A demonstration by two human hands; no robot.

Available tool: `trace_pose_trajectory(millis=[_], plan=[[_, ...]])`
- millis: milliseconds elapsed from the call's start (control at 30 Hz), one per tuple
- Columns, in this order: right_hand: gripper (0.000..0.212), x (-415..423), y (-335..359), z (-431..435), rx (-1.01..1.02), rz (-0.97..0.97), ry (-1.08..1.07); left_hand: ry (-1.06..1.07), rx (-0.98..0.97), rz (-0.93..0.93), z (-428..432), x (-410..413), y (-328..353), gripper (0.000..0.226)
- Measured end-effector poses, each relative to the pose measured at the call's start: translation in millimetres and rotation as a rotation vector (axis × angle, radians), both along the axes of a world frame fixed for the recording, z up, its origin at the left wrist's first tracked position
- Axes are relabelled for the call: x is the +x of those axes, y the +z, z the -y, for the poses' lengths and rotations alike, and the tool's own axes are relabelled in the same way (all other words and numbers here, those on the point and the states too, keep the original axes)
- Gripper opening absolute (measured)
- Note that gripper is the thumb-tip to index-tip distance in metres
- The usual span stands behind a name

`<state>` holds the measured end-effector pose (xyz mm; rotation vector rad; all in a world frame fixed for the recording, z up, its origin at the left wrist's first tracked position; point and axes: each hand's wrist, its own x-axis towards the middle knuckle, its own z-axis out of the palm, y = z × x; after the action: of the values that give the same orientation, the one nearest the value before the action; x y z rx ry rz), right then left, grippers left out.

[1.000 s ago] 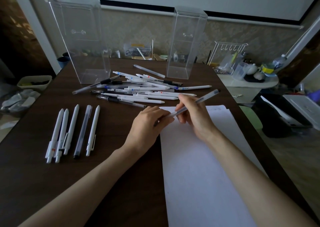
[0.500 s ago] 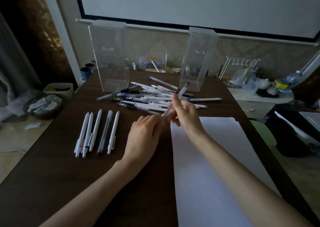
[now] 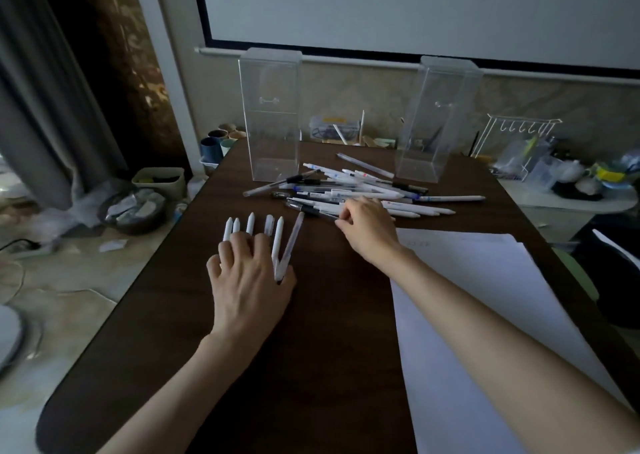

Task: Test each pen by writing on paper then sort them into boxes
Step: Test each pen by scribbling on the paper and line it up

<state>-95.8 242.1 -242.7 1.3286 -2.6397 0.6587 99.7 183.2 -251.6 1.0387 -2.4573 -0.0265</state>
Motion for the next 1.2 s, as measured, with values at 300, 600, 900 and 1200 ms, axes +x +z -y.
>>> trace_pose_trajectory(millis=[300,600,900,1200], plan=[[0.006,-21.1,30.6,-84.4,-0.381,0.461,0.030,-0.216,-0.019,0.092,-1.3,-8.7,0.1,0.054],[0.006,-21.3,30.2,-144.2,-0.642,0.992,0.138,-0.705,0.094,-0.015,-46.9,-88.4,24.2,0.046],[0.006,-10.2,8.1,-138.7,-0.541,0.962,0.224,-0.969,0.272,0.005,-55.8,-108.5,2.0,0.043],[0.013,-15.0,7.3,-142.1,-0.570,1.001,0.230,-0.878,0.218,-0.008,-50.5,-106.6,4.8,0.042]])
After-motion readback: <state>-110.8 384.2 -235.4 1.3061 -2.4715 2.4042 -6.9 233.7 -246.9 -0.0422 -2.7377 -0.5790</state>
